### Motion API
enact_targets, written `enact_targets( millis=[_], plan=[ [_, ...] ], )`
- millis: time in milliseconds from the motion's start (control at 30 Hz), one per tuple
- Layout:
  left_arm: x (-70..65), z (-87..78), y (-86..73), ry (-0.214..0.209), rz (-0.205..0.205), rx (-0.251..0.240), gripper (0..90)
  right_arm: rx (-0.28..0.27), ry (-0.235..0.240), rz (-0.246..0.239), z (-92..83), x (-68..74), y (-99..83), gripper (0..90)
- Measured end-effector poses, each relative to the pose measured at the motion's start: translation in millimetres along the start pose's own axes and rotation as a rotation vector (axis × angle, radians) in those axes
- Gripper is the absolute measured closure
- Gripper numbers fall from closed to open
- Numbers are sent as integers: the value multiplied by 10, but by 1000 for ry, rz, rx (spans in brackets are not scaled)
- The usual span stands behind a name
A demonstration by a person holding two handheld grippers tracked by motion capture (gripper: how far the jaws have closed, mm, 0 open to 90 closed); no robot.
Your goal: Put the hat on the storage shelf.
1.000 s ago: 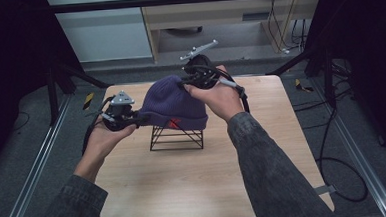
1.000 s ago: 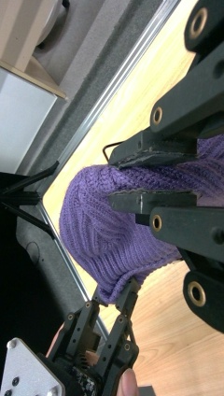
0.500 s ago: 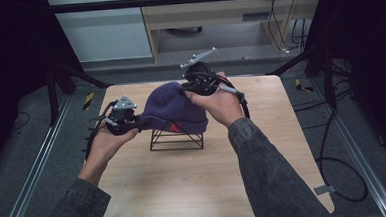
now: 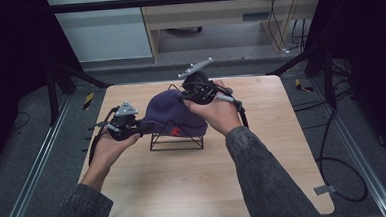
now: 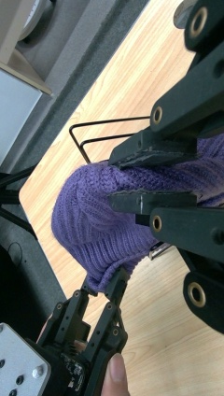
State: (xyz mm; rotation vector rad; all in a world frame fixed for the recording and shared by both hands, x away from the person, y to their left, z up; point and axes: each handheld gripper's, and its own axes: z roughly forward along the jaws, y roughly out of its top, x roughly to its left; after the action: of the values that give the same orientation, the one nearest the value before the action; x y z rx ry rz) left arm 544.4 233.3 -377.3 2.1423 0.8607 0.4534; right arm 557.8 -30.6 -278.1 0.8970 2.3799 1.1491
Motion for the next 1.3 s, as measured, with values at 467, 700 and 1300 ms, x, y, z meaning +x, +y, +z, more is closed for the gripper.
enact_targets(
  millis=[467, 700, 1300],
  plan=[
    [50, 84, -179, -2, -33, 28, 686, 39, 15, -11, 187, 74, -74, 775],
    [63, 120, -238, -13, -35, 45, 680, 47, 25, 1, 276, 83, -117, 774],
    [57, 184, -327, -10, -18, 71, 655, 52, 47, 22, 298, 78, -244, 685]
  ],
)
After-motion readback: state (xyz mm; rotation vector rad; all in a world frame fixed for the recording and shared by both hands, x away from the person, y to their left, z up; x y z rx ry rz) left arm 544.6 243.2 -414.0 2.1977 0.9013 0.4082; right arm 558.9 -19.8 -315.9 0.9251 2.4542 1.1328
